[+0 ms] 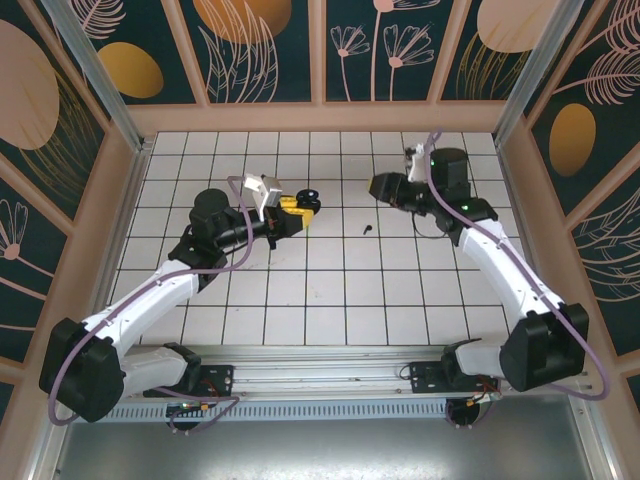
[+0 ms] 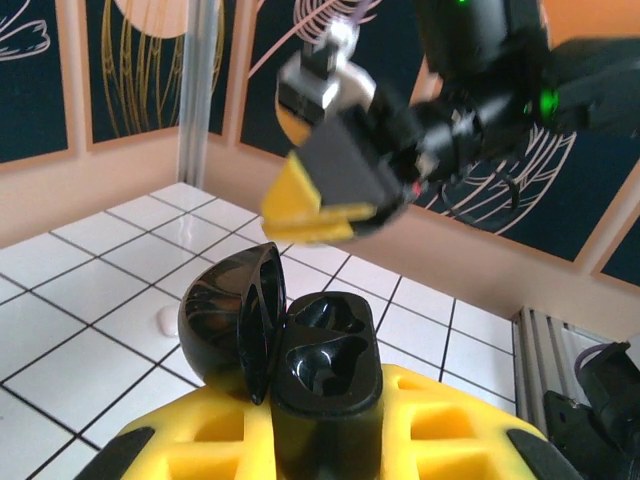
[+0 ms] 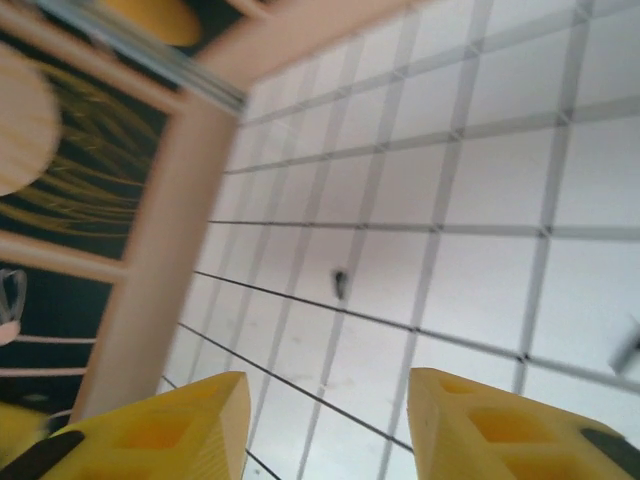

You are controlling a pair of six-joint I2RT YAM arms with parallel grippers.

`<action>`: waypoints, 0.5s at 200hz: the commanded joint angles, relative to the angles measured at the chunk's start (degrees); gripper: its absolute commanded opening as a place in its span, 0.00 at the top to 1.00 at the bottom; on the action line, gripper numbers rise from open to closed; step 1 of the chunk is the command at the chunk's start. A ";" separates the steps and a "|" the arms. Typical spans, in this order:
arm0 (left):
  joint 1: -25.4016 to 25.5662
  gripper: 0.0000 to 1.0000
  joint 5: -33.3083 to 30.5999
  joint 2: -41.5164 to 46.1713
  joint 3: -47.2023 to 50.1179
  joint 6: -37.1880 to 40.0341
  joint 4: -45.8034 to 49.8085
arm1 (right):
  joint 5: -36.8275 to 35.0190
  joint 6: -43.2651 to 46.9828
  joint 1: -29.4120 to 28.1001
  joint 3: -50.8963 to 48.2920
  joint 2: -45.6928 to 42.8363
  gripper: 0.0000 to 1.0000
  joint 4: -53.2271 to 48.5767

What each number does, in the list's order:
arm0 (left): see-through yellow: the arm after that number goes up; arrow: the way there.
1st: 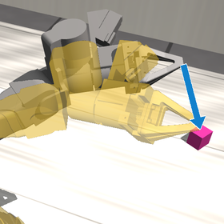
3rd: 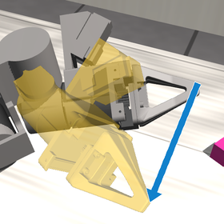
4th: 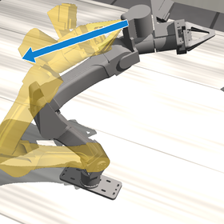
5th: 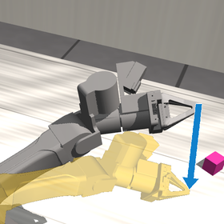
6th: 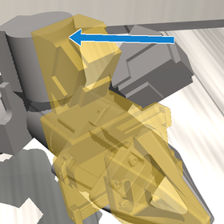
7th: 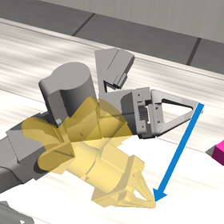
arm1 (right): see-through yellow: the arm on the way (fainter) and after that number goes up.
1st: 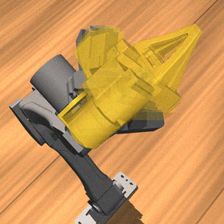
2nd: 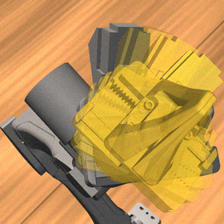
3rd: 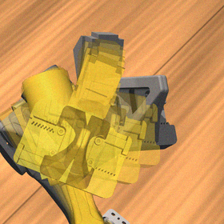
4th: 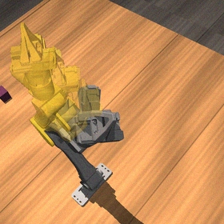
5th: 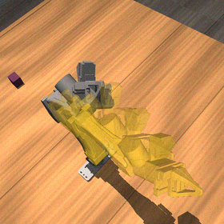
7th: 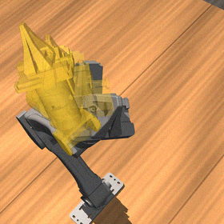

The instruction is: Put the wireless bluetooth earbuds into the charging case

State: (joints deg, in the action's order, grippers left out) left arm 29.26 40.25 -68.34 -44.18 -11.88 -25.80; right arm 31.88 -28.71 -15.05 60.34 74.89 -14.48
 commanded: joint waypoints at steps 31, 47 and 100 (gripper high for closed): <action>0.23 1.00 -1.28 0.40 1.49 1.45 0.40 | -3.91 -4.78 2.59 -8.14 10.14 0.66 0.28; 0.25 1.00 -1.56 0.27 1.79 1.38 0.19 | -4.99 -6.06 2.34 -8.51 12.53 0.64 2.26; 0.27 1.00 -1.76 -1.23 2.17 0.71 -0.89 | -9.32 -5.77 1.01 -5.52 20.27 0.59 2.83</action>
State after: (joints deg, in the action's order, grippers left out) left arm 29.26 38.46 -68.64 -42.48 -11.57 -25.28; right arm 25.61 -33.82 -13.15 52.45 92.31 -12.95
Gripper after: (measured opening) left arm 0.186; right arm 0.413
